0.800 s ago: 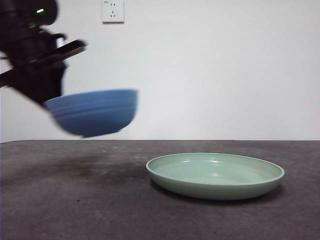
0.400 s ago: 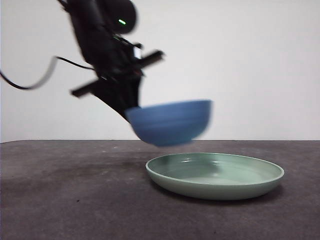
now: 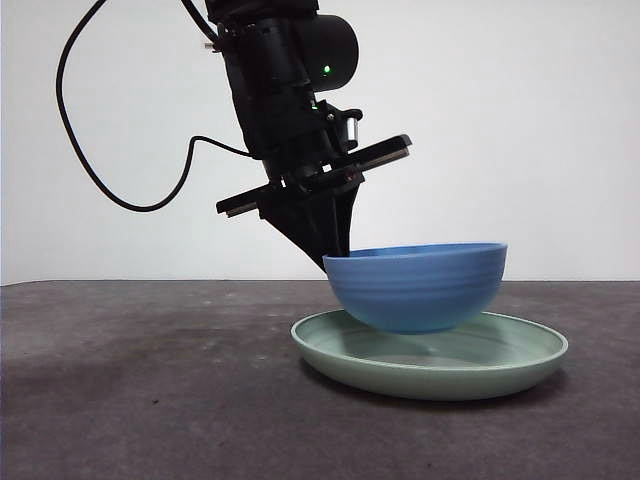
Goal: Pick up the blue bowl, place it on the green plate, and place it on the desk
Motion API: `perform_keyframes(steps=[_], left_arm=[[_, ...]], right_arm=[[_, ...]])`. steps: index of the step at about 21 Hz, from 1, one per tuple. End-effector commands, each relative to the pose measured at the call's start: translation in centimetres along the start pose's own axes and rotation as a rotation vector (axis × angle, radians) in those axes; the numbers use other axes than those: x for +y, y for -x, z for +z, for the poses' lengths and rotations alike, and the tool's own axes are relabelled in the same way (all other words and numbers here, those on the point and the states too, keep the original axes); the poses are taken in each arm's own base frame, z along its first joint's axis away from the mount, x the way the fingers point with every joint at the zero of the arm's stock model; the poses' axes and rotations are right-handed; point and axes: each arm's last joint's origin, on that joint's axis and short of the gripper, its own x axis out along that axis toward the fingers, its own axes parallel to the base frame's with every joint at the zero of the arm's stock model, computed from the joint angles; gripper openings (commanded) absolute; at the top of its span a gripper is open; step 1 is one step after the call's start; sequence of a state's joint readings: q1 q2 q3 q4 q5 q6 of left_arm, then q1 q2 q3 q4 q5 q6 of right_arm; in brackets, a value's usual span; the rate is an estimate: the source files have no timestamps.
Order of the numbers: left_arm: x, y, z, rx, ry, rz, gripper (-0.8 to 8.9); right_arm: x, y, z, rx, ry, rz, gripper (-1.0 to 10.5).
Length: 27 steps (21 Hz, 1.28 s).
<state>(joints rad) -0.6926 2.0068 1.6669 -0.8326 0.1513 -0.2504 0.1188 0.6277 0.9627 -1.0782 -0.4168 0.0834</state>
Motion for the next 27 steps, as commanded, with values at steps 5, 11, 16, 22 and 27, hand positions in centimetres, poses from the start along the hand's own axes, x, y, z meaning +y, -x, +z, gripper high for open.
perform_keyframes(steps=[5,11,16,22,27], left_arm=[[-0.5,-1.6,0.6,-0.009,0.009,0.006,0.09],[-0.5,-1.9,0.7,-0.023,-0.001,0.007,0.09],[-0.3,-2.6,0.4,0.012,-0.008,0.022,0.09],[-0.5,-2.6,0.5,0.001,-0.006,0.017,4.35],[-0.1,-0.1,1.3,0.056,-0.05,0.039,5.69]], right_arm=[[0.3,0.4,0.4,-0.02,0.002,0.007,6.1],[0.3,0.4,0.4,-0.02,0.003,0.006,6.1],[0.3,0.4,0.4,-0.021,0.003,0.007,6.1],[0.3,0.4,0.4,-0.021,0.004,0.007,6.1],[0.3,0.4,0.4,-0.021,0.004,0.007,6.1]])
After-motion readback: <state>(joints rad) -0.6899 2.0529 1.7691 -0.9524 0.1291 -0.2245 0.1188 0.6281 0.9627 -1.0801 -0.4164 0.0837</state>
